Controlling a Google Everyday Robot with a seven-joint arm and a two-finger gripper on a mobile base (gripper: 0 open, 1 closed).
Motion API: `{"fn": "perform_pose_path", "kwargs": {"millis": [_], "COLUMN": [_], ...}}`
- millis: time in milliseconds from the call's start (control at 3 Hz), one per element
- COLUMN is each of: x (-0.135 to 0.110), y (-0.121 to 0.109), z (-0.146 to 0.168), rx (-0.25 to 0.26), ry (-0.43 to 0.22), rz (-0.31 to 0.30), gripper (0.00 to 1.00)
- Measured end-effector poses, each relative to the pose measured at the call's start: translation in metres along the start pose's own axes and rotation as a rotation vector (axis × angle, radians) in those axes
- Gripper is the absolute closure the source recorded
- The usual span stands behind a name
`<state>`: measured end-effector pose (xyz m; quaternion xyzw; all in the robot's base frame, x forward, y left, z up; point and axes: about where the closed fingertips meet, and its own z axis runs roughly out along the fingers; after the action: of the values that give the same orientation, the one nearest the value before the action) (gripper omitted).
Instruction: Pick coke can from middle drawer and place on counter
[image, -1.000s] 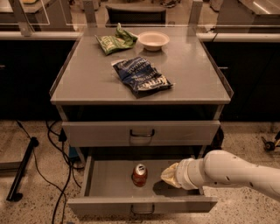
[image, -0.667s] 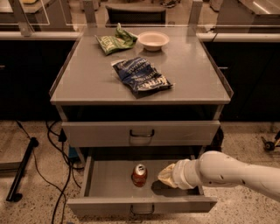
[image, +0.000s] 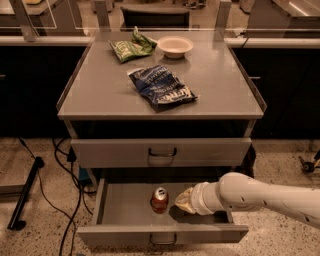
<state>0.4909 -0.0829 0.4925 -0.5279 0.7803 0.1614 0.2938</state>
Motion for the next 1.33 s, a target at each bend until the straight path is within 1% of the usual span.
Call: {"fn": "perform_pose_path", "kwargs": {"millis": [333, 667, 1000, 1333], "x": [-0.001, -0.002, -0.004, -0.006], "y": [-0.001, -0.002, -0.003, -0.006], "z": [0.017, 0.028, 0.037, 0.047], "rx": [-0.021, -0.033, -0.043, -0.044], "ry": [-0.006, -0.012, -0.023, -0.036], "rz": [0.001, 0.004, 0.009, 0.019], "gripper": [0.37, 0.37, 0.33, 0.34]}}
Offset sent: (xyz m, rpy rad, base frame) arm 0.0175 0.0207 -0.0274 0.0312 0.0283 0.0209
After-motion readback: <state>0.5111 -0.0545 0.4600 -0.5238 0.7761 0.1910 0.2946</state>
